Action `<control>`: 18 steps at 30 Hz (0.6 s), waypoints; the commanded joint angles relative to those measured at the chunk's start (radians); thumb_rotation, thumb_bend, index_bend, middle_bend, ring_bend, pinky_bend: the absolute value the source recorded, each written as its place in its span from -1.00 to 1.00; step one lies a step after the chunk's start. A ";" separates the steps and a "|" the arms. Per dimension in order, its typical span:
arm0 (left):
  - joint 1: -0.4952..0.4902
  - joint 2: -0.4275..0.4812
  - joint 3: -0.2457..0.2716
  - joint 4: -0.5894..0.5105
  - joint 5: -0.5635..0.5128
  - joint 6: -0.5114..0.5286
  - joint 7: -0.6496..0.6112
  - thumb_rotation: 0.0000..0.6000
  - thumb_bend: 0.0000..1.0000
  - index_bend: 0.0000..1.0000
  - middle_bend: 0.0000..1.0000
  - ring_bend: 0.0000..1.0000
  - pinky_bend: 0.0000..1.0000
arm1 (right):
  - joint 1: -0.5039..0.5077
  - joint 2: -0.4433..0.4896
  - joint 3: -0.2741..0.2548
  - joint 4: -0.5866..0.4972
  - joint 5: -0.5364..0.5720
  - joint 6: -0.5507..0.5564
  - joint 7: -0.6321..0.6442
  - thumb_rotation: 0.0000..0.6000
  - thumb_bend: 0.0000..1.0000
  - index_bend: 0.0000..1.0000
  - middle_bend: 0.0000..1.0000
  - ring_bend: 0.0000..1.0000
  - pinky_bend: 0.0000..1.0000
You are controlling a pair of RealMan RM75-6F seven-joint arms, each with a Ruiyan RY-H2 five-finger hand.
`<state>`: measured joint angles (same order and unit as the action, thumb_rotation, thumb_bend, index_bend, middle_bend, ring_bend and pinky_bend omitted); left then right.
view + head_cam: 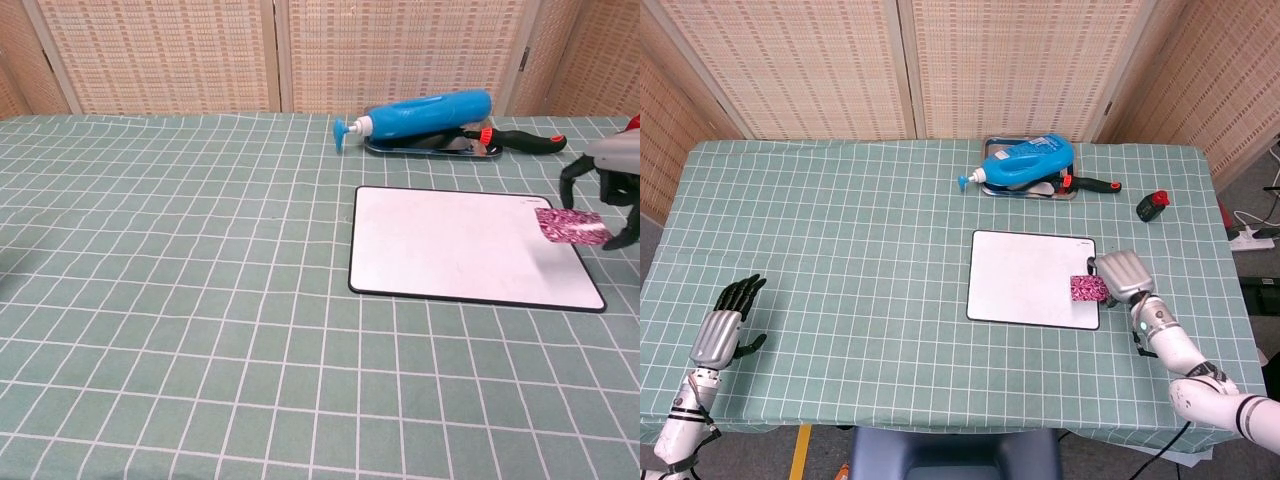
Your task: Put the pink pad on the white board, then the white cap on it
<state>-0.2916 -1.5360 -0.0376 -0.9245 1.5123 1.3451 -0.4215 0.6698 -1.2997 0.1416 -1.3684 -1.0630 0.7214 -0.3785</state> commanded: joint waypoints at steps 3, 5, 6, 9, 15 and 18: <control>-0.001 0.006 -0.006 -0.001 -0.010 -0.010 -0.004 1.00 -0.56 -1.00 -1.00 -1.00 -1.00 | 0.132 -0.077 0.050 0.003 0.196 -0.053 -0.107 1.00 -0.75 -0.10 0.93 0.97 1.00; -0.002 0.007 -0.007 -0.002 -0.011 -0.010 -0.011 1.00 -0.56 -1.00 -1.00 -1.00 -1.00 | 0.159 -0.096 0.054 0.015 0.233 -0.059 -0.119 1.00 -0.75 -0.11 0.93 0.97 1.00; -0.002 0.009 -0.008 -0.002 -0.010 -0.010 -0.015 1.00 -0.56 -1.00 -1.00 -1.00 -1.00 | 0.174 -0.105 0.058 0.016 0.254 -0.060 -0.123 1.00 -0.75 -0.11 0.93 0.97 1.00; -0.006 0.012 -0.008 -0.002 -0.010 -0.017 -0.029 1.00 -0.56 -1.00 -1.00 -1.00 -1.00 | 0.207 -0.120 0.057 0.020 0.292 -0.057 -0.136 1.00 -0.75 -0.11 0.93 0.97 1.00; -0.007 0.017 -0.009 -0.004 -0.009 -0.016 -0.054 1.00 -0.56 -1.00 -1.00 -1.00 -1.00 | 0.260 -0.166 0.020 0.066 0.370 -0.046 -0.189 1.00 -0.75 -0.11 0.93 0.97 1.00; -0.008 0.020 -0.007 -0.004 -0.006 -0.019 -0.062 1.00 -0.56 -1.00 -1.00 -1.00 -1.00 | 0.279 -0.185 -0.011 0.096 0.413 -0.039 -0.228 1.00 -0.75 -0.10 0.93 0.97 1.00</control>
<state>-0.2998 -1.5163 -0.0445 -0.9287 1.5060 1.3266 -0.4836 0.9352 -1.4713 0.1485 -1.2900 -0.6710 0.6766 -0.5861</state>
